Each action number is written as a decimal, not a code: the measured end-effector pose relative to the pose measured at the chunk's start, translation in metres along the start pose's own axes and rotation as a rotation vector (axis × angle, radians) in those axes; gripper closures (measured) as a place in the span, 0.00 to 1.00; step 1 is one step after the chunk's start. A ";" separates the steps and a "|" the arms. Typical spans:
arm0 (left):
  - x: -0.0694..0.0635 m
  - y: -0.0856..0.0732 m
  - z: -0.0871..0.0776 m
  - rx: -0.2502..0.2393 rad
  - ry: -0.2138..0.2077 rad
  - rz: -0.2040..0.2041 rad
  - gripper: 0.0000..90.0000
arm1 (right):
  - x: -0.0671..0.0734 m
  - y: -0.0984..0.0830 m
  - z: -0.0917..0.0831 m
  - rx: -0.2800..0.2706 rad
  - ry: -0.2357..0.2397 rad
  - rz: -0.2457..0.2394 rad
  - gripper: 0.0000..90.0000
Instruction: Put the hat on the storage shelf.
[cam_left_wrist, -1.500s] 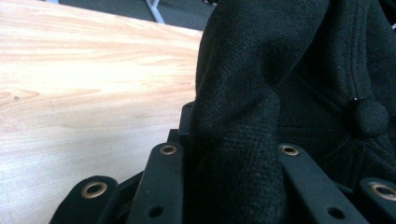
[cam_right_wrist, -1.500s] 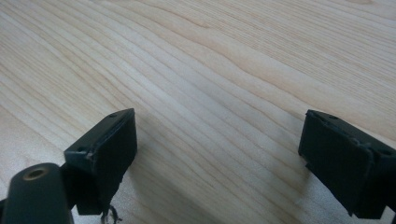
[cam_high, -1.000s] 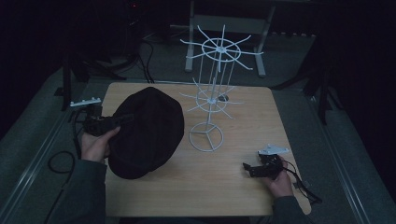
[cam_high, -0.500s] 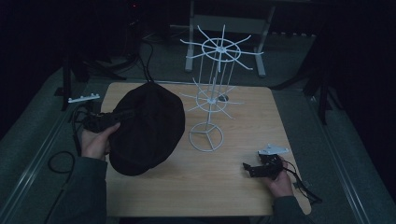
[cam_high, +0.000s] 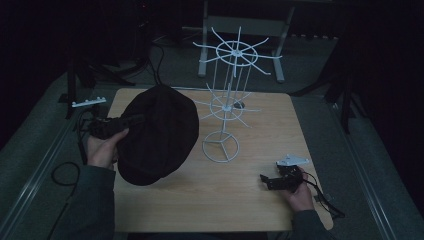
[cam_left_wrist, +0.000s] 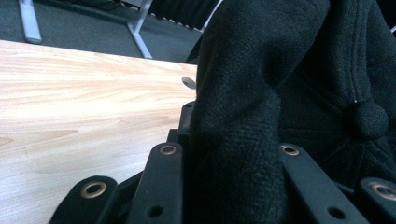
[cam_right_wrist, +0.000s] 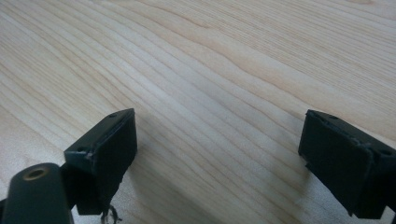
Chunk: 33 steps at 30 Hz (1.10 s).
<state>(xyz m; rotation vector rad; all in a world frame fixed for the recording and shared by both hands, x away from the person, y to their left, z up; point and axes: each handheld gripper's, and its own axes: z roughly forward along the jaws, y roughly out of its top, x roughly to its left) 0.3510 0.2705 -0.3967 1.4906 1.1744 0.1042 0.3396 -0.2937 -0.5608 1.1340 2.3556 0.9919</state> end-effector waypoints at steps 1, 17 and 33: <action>0.000 0.000 0.000 -0.001 -0.001 0.000 0.84 | 0.000 0.000 0.000 0.000 0.000 0.000 0.13; 0.000 0.005 0.000 -0.025 -0.016 -0.016 0.84 | 0.000 0.000 0.000 0.000 0.000 0.000 0.13; -0.001 0.010 0.000 -0.049 -0.026 -0.025 0.83 | 0.000 0.000 0.000 0.000 0.000 0.000 0.13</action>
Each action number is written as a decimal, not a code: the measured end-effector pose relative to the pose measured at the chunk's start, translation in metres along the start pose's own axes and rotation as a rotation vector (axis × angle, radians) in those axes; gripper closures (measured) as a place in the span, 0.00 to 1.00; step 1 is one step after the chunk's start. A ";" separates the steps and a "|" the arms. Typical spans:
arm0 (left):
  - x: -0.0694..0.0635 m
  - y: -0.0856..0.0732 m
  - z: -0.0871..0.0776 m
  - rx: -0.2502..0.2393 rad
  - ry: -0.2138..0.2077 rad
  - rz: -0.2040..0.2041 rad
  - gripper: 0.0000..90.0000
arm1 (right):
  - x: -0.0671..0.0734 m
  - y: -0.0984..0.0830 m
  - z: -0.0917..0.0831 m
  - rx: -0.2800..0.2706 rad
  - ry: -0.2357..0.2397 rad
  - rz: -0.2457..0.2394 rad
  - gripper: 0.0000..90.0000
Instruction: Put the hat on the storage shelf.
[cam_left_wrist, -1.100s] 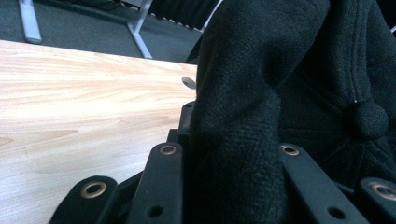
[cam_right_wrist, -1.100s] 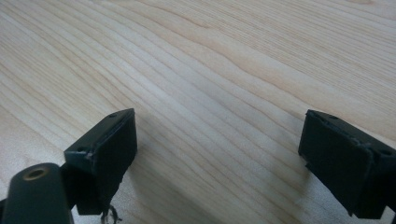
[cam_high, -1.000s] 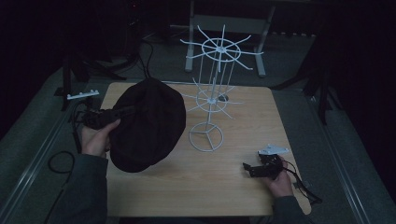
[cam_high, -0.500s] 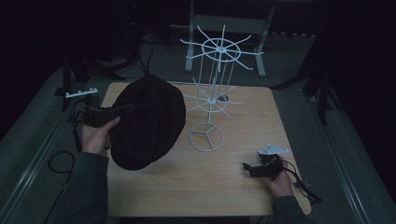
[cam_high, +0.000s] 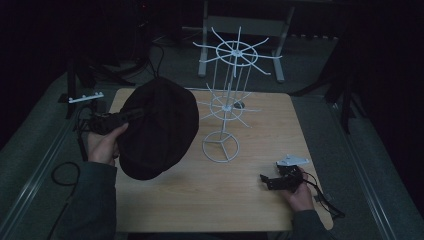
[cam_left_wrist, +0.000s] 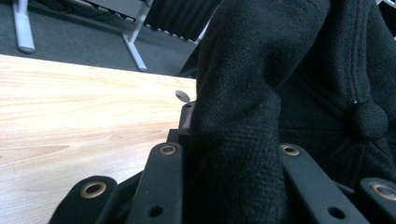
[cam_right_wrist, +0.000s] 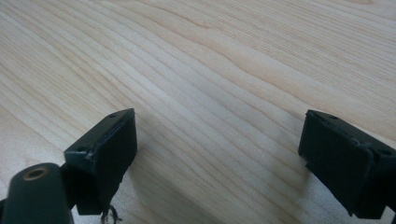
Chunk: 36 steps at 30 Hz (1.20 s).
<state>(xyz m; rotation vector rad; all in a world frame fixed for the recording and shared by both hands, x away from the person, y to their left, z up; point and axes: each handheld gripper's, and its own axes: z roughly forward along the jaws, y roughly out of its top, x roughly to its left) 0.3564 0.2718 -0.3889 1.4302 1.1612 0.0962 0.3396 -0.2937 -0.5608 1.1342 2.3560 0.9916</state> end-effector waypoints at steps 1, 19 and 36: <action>0.000 0.000 0.000 0.000 0.000 0.000 0.83 | 0.000 0.000 0.000 0.000 0.000 0.000 0.13; -0.004 0.007 0.000 -0.021 -0.013 -0.001 0.83 | 0.000 0.000 0.000 0.000 0.000 0.000 0.13; -0.011 0.019 -0.003 -0.051 -0.033 0.004 0.83 | 0.000 0.000 0.000 0.000 0.000 0.000 0.13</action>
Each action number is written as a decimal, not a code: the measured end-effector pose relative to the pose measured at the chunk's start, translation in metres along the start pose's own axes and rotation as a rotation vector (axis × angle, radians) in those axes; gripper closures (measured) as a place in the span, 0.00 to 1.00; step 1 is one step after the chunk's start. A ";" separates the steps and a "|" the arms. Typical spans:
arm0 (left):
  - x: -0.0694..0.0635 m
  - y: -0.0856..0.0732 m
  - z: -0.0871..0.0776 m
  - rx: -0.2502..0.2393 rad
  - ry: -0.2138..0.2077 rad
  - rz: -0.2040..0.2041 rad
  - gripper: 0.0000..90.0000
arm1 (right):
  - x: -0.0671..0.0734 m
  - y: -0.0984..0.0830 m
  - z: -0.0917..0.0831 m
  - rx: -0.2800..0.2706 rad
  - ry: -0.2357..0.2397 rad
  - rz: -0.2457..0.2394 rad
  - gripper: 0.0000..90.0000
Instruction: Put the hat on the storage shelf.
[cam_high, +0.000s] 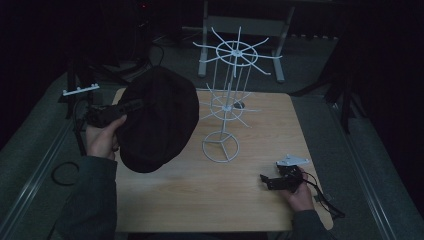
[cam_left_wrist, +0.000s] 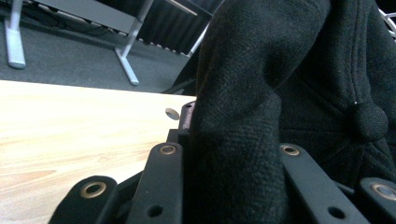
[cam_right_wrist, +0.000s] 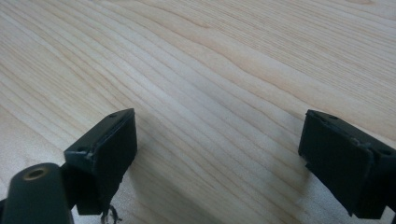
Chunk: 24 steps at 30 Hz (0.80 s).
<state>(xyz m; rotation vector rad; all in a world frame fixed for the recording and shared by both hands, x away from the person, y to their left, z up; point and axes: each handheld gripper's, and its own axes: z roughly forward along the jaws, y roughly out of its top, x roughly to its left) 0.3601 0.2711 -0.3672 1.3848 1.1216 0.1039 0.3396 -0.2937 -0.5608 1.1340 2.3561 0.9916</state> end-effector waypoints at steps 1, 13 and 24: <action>0.000 0.001 0.000 -0.001 -0.001 0.001 0.83 | 0.000 0.000 0.000 0.000 0.000 0.000 0.13; -0.003 0.007 0.002 -0.023 -0.015 -0.009 0.83 | 0.000 0.000 0.000 0.000 0.000 0.000 0.13; 0.001 0.011 0.003 -0.046 -0.041 -0.029 0.83 | 0.000 0.000 0.000 0.000 0.000 0.000 0.13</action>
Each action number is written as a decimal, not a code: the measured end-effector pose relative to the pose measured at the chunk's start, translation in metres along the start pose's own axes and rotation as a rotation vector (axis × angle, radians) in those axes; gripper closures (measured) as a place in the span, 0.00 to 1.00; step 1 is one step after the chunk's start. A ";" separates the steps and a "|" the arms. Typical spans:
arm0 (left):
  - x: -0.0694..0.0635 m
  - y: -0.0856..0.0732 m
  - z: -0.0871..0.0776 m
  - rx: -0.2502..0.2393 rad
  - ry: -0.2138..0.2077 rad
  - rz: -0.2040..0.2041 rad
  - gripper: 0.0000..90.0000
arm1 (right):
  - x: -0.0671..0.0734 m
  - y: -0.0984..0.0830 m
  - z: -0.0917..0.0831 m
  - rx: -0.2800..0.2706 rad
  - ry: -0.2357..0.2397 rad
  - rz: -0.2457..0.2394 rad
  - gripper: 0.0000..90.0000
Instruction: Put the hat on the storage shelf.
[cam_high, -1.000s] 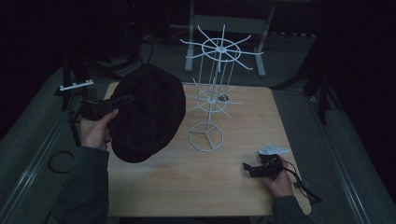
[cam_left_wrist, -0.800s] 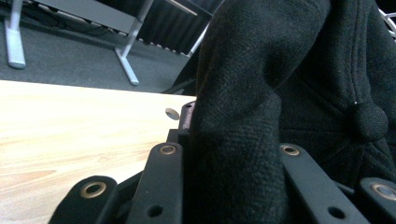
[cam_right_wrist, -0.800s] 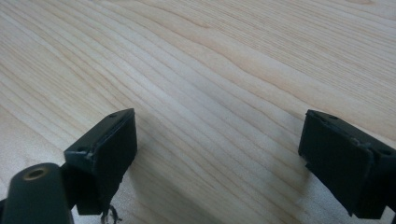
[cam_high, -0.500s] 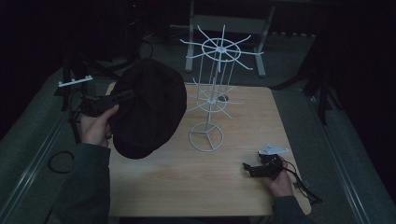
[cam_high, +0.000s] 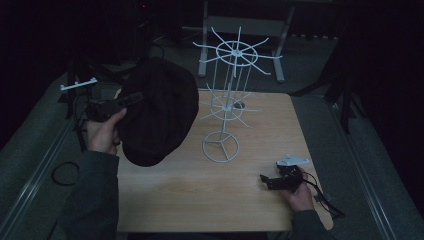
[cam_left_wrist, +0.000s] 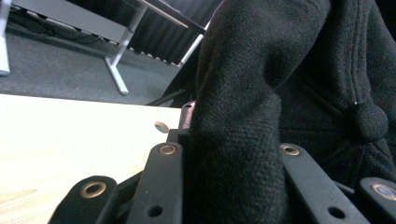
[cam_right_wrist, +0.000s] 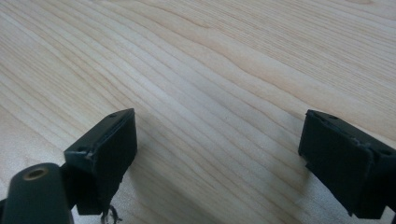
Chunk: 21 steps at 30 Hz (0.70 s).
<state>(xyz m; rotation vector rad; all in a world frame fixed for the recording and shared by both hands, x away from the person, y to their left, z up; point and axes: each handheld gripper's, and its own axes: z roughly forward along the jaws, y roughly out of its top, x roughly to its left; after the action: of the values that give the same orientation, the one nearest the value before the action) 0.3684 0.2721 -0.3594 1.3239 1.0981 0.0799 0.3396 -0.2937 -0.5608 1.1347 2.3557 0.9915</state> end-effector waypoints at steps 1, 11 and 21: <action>-0.001 0.001 0.000 -0.003 -0.003 -0.002 0.83 | 0.000 0.000 0.000 0.000 0.000 0.000 0.13; -0.004 0.004 0.000 -0.024 -0.031 -0.009 0.83 | 0.000 0.000 0.000 0.000 0.000 -0.001 0.13; -0.007 0.006 -0.001 -0.044 -0.052 -0.017 0.83 | 0.000 0.000 0.000 0.000 0.000 0.000 0.13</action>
<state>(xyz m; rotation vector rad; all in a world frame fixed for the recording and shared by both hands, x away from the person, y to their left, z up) 0.3671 0.2709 -0.3499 1.2704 1.0581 0.0561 0.3396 -0.2937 -0.5608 1.1341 2.3559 0.9916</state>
